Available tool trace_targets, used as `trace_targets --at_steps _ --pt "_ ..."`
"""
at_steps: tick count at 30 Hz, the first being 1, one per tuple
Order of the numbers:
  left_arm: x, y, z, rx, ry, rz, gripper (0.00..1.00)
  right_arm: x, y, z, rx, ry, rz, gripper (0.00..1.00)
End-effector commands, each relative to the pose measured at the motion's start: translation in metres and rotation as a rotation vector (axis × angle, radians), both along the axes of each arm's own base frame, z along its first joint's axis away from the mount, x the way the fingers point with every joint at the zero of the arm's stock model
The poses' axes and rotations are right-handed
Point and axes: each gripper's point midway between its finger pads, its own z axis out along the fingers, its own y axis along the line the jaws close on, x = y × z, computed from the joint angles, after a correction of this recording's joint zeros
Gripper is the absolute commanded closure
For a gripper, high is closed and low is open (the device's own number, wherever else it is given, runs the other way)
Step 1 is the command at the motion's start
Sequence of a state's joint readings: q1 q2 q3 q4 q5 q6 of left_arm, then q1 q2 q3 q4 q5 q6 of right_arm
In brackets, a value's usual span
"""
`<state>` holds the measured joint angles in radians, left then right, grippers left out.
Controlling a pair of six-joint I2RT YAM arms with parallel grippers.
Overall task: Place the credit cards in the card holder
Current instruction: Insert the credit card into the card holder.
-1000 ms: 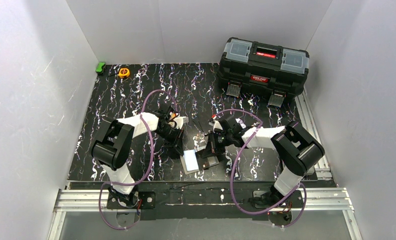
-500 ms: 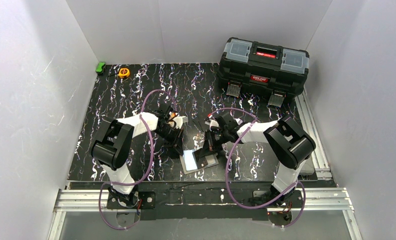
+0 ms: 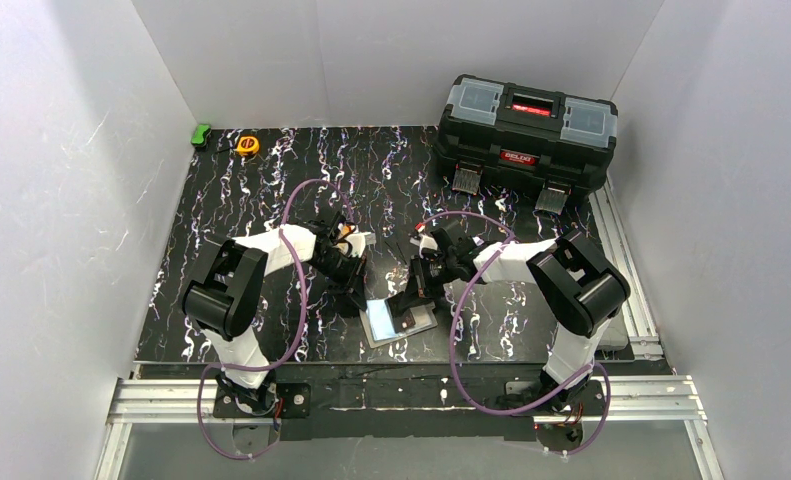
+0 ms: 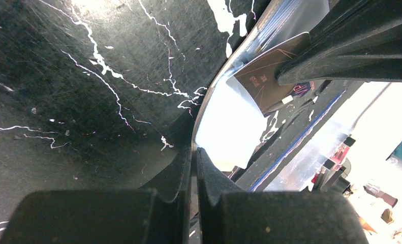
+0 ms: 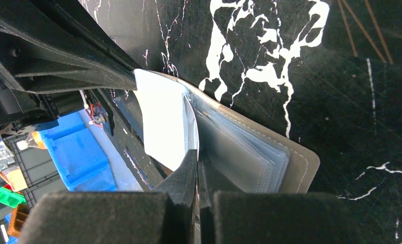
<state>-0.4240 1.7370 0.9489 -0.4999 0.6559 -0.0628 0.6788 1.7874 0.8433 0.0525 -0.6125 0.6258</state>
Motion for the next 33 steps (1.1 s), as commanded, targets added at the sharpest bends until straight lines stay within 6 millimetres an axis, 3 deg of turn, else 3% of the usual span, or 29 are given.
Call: trace_targets --at_steps 1,15,17,19,21,22,25,33 --pt "0.001 -0.005 0.015 -0.041 -0.021 -0.012 1.0 0.02 -0.016 -0.03 -0.117 -0.059 -0.083 0.99" --pt "0.0 -0.005 0.013 -0.037 -0.017 -0.01 1.0 0.0 0.005 -0.022 -0.01 -0.007 -0.005 0.99" --pt "0.0 -0.005 0.013 -0.037 -0.016 -0.009 1.0 -0.001 0.001 -0.023 -0.031 -0.01 -0.008 0.91" --pt "0.0 -0.005 0.013 -0.038 -0.017 -0.009 1.0 -0.002 -0.004 -0.024 -0.059 -0.011 -0.015 0.76" --pt "0.001 -0.005 0.014 -0.035 -0.02 -0.009 1.0 -0.004 -0.01 -0.025 -0.093 -0.013 -0.019 0.45" --pt "0.002 -0.005 0.015 -0.037 -0.023 -0.009 1.0 -0.004 -0.012 -0.025 -0.111 -0.016 -0.024 0.38" --pt "0.003 -0.005 0.016 -0.035 -0.031 -0.014 1.0 -0.007 -0.018 -0.022 -0.166 -0.052 -0.022 0.33" --pt "0.004 -0.004 0.02 -0.045 -0.05 -0.034 1.0 -0.018 -0.034 -0.017 -0.364 -0.116 0.02 0.31"
